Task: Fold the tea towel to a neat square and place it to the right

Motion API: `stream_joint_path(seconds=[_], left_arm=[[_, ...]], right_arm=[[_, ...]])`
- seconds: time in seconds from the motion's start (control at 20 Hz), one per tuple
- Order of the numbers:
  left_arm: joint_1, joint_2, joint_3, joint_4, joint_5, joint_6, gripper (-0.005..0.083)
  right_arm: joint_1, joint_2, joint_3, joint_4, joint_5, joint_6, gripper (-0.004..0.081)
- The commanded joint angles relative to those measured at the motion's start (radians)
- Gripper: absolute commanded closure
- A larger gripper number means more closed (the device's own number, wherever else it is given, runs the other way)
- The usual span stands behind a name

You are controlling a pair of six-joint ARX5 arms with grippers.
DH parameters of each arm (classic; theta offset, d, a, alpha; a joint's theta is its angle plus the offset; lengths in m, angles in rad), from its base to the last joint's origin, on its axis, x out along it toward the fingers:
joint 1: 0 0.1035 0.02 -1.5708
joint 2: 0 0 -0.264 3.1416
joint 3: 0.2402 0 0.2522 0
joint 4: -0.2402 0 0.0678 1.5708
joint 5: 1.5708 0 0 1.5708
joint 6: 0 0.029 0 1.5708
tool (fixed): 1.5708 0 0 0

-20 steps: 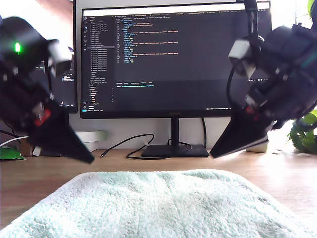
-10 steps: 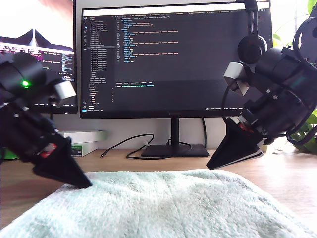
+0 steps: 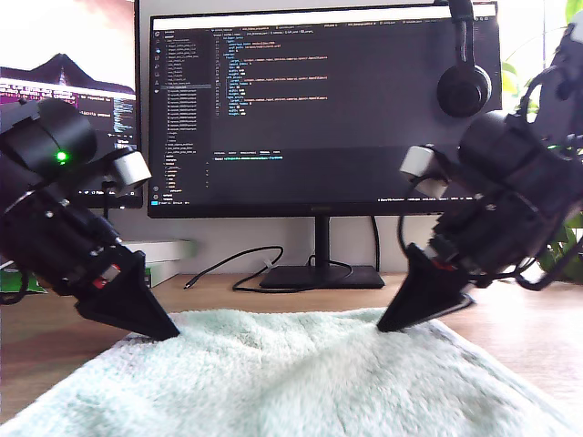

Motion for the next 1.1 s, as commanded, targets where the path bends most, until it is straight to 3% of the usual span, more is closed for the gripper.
stream_joint_path(seconds=[0.0, 0.45, 0.7, 1.05], left_arm=[[0.006, 0.033, -0.006, 0.014, -0.029, 0.008, 0.0795], [0.076, 0.035, 0.035, 0.035, -0.060, 0.015, 0.0795], [0.083, 0.035, 0.070, 0.033, -0.047, 0.013, 0.0795], [0.083, 0.023, 0.087, 0.024, -0.044, 0.003, 0.0795]], right_arm=[[-0.005, 0.048, -0.004, 0.000, 0.038, -0.002, 0.0782], [-0.015, 0.049, 0.046, -0.042, 0.029, 0.019, 0.0782], [-0.015, 0.048, 0.055, -0.035, 0.017, 0.059, 0.0782], [-0.016, 0.045, 0.151, -0.081, 0.016, 0.111, 0.0782]])
